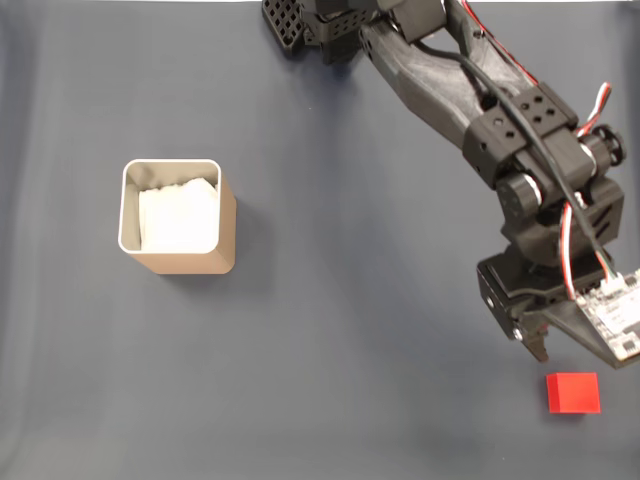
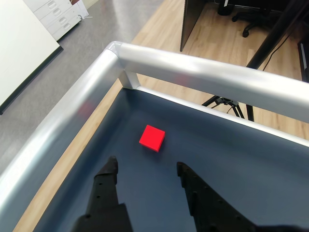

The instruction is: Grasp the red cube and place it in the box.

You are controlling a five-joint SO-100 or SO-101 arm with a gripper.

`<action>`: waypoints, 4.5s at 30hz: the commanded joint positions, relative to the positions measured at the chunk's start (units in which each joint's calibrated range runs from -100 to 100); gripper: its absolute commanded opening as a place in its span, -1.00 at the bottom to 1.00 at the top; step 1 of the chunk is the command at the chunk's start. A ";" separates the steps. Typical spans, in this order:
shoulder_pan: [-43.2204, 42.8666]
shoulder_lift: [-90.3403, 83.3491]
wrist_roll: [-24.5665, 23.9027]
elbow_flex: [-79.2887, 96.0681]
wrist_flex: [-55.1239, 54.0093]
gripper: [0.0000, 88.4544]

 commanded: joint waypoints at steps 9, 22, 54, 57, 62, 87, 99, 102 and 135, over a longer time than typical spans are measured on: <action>-0.04 5.38 0.10 -4.33 -8.21 -0.21; 0.39 12.82 0.44 -8.71 -13.22 -0.20; -0.11 23.90 -3.76 -12.26 -21.83 -0.27; -0.32 24.42 -3.86 -12.17 -22.33 -0.27; -0.67 25.28 -4.25 -11.81 -23.80 -0.27; -1.60 28.31 -1.42 -11.81 -24.46 -0.30; -1.74 29.61 -0.05 -11.81 -24.30 -0.31; -1.74 29.78 0.05 -11.81 -24.30 -0.31; -1.38 28.05 -0.93 -12.08 -21.59 -0.49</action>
